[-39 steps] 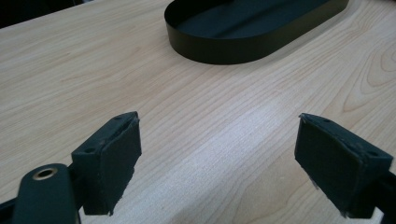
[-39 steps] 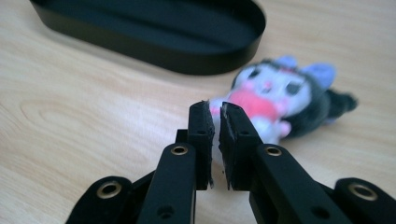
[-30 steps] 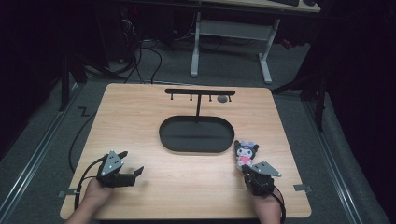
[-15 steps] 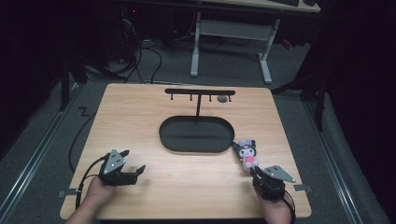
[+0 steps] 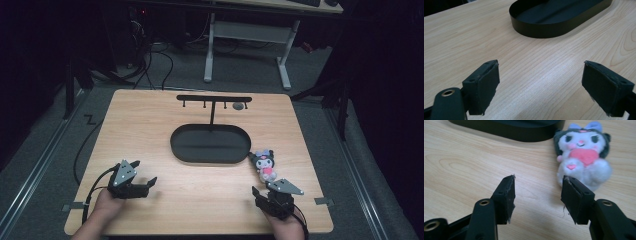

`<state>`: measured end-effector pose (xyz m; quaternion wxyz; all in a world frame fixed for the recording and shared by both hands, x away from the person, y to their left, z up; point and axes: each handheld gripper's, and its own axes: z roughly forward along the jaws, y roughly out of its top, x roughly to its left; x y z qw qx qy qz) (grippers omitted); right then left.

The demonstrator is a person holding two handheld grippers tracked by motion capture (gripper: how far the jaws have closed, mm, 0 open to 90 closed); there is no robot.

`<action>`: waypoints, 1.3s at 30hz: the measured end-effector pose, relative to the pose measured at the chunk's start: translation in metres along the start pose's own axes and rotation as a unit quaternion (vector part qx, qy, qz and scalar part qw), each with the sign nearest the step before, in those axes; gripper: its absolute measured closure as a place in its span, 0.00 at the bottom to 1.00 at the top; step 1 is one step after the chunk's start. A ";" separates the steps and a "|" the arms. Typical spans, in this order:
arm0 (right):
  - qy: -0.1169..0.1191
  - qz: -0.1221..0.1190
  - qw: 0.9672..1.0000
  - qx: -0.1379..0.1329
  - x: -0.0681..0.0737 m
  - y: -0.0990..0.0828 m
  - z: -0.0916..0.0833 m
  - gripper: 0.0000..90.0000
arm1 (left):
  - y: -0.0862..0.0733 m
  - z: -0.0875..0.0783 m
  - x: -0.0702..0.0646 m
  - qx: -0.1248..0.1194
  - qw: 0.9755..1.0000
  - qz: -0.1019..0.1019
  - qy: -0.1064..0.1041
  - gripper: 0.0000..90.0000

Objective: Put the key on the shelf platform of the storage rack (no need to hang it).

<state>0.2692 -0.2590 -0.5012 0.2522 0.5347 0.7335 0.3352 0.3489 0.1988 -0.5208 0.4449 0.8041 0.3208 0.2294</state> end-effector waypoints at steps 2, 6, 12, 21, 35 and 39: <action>0.001 -0.005 1.000 0.000 0.001 0.001 0.001 0.49 | 0.000 0.000 0.000 -0.001 1.000 0.001 0.000 0.17; 0.008 -0.014 1.000 0.008 0.008 0.005 0.002 0.43 | 0.000 0.000 0.000 -0.003 1.000 -0.001 0.003 0.17; 0.015 -0.013 0.999 0.028 0.005 0.003 0.003 0.37 | 0.000 -0.002 -0.001 -0.006 1.000 0.000 0.003 0.17; 0.013 0.001 0.998 0.061 0.001 0.006 0.006 0.35 | -0.001 0.001 -0.002 -0.004 1.000 0.006 0.000 0.17; 0.019 -0.015 0.992 0.122 0.001 0.014 0.008 0.32 | -0.002 0.000 -0.004 -0.001 1.000 0.006 0.001 0.17; 0.017 -0.025 0.989 0.147 0.002 0.021 0.007 0.32 | -0.002 0.000 -0.003 -0.002 1.000 0.006 0.000 0.17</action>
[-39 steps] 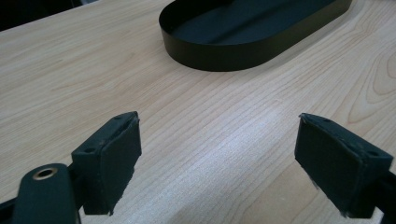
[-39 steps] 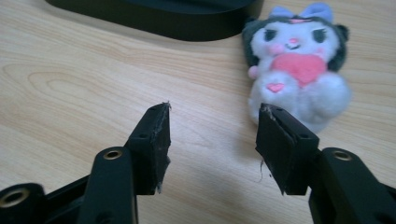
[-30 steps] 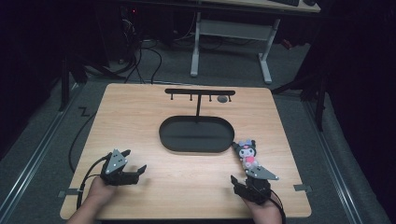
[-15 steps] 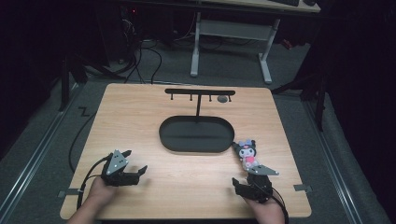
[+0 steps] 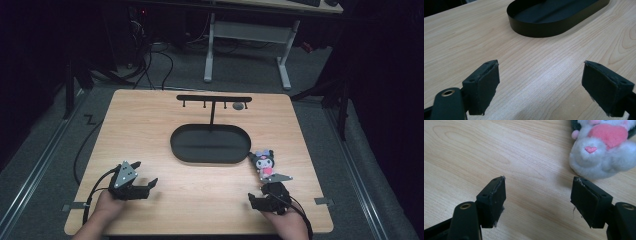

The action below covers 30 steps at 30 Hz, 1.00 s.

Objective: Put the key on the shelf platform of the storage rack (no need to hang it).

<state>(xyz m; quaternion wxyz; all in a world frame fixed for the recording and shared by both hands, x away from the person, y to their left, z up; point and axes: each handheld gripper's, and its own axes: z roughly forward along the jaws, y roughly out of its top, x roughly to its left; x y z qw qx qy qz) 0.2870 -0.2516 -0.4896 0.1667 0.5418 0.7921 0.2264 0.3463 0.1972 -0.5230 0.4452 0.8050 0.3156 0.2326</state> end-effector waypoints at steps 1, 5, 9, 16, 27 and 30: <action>-0.004 -0.005 1.000 0.006 0.000 0.002 -0.001 0.32 | 0.000 0.000 0.000 0.001 1.000 -0.001 0.000 0.17; -0.013 -0.018 0.999 0.024 -0.002 0.007 -0.003 0.32 | 0.000 0.000 0.001 -0.001 1.000 -0.002 0.001 0.17; -0.009 -0.013 0.999 0.036 -0.005 0.013 -0.009 0.32 | 0.000 0.001 0.001 -0.001 1.000 -0.002 0.001 0.17; -0.007 -0.001 0.999 0.053 -0.011 0.015 -0.018 0.32 | -0.001 0.001 0.001 0.001 1.000 -0.002 -0.002 0.17; -0.013 0.007 0.997 0.073 -0.020 0.024 -0.029 0.30 | -0.001 0.002 0.001 0.003 1.000 -0.004 -0.002 0.17; -0.015 0.007 0.996 0.086 -0.024 0.030 -0.030 0.28 | -0.002 0.002 0.001 0.003 1.000 -0.004 -0.003 0.17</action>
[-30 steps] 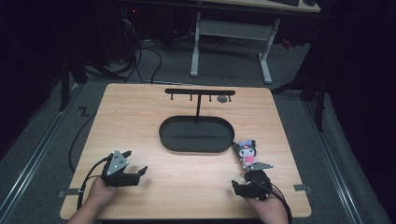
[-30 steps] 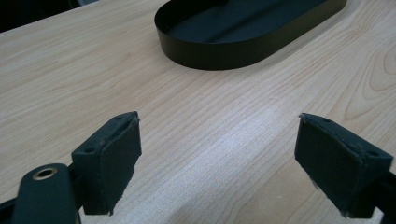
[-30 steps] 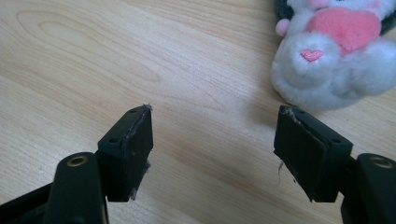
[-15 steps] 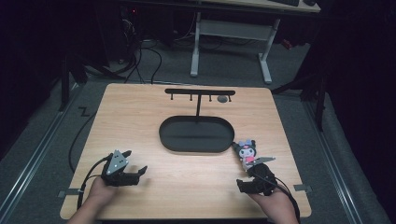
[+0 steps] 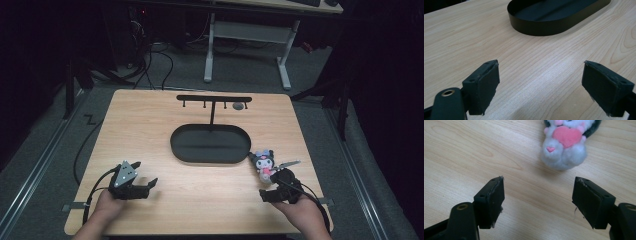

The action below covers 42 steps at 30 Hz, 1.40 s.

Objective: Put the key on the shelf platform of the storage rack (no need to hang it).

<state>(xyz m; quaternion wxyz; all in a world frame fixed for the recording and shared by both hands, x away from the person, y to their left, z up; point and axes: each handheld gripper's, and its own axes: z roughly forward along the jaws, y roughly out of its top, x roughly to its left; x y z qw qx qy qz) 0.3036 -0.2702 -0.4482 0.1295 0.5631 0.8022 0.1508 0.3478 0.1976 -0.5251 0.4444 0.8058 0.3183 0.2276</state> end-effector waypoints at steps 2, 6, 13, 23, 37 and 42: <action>0.004 0.003 1.000 0.009 -0.002 0.004 -0.002 0.25 | 0.000 0.000 0.000 0.000 1.000 0.000 0.000 0.17; 0.004 0.013 1.000 0.019 -0.007 0.011 -0.003 0.19 | 0.000 0.000 0.000 0.000 1.000 0.000 -0.002 0.17; 0.002 0.017 1.000 0.026 -0.011 0.022 -0.004 0.17 | 0.000 0.000 0.000 0.000 1.000 0.000 -0.003 0.17; 0.001 0.015 0.999 0.028 -0.013 0.037 -0.002 0.17 | 0.000 0.000 0.000 0.001 1.000 0.001 -0.004 0.17; -0.003 0.018 0.999 0.045 -0.017 0.047 0.018 0.14 | 0.000 0.000 0.000 0.000 1.000 0.002 -0.004 0.17; -0.008 0.014 0.998 0.055 -0.020 0.053 0.030 0.15 | 0.000 -0.003 0.002 -0.004 1.000 -0.004 -0.002 0.17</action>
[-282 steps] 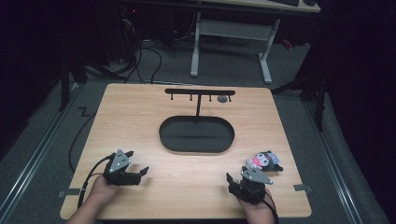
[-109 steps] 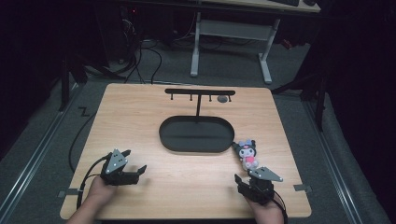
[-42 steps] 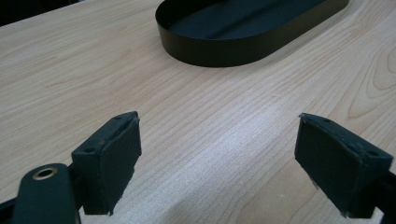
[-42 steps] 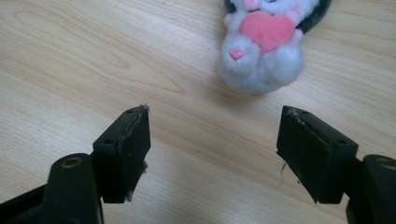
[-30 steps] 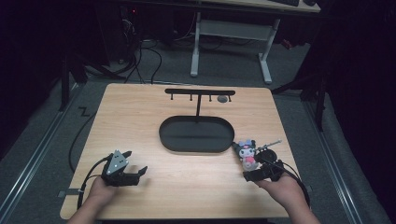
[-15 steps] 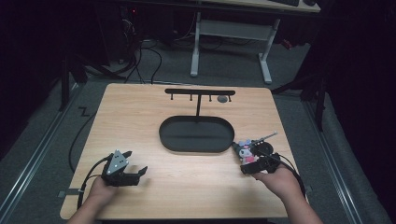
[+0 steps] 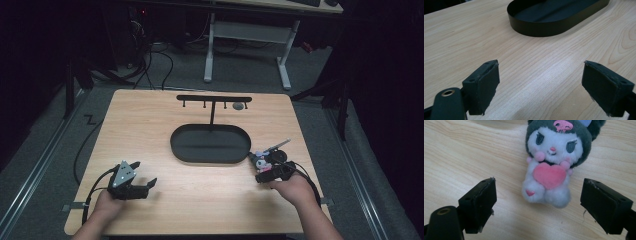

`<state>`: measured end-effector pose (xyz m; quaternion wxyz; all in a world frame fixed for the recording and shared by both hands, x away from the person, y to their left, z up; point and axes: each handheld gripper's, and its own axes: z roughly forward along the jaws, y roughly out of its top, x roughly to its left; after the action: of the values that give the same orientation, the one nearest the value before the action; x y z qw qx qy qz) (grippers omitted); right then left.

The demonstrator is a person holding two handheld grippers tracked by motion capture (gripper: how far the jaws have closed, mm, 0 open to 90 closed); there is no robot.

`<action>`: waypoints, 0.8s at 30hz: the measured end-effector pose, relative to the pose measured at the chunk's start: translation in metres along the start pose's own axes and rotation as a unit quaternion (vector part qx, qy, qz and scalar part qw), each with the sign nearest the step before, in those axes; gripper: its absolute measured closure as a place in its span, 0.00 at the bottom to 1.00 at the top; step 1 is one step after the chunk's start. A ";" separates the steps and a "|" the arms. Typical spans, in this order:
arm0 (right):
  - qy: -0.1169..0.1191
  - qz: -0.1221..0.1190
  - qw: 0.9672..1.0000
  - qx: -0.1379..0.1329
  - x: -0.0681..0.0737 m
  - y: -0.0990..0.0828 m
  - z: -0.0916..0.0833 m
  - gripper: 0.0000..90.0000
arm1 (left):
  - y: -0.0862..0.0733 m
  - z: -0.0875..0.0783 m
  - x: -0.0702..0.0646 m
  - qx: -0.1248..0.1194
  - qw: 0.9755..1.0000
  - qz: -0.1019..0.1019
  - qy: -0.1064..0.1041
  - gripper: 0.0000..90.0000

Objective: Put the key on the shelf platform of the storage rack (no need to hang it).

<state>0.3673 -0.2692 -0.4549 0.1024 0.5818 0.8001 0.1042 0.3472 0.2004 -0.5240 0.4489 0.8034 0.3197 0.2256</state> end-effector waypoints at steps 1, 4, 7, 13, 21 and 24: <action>-0.001 0.000 1.000 0.004 -0.001 0.001 0.003 0.15 | 0.000 0.000 0.000 0.000 1.000 0.000 0.000 0.17; 0.000 0.002 1.000 0.015 -0.001 0.005 0.010 0.16 | 0.000 0.000 -0.001 0.000 1.000 0.003 -0.001 0.17; 0.003 -0.002 1.000 0.020 0.000 0.010 0.014 0.16 | 0.000 0.001 -0.001 0.002 1.000 0.004 -0.001 0.17; 0.002 0.000 1.000 0.026 0.004 0.016 0.014 0.16 | 0.000 0.001 -0.001 0.003 1.000 0.005 -0.003 0.17; 0.002 0.012 0.999 0.042 -0.001 0.021 0.019 0.18 | 0.000 0.001 -0.001 0.002 1.000 0.002 -0.003 0.17; 0.004 0.022 0.999 0.048 -0.003 0.022 0.020 0.20 | 0.000 0.001 -0.001 0.001 1.000 0.004 -0.004 0.17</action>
<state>0.3939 -0.2642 -0.4672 0.0688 0.6030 0.7916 0.0707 0.3472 0.1993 -0.5247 0.4480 0.8060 0.3153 0.2240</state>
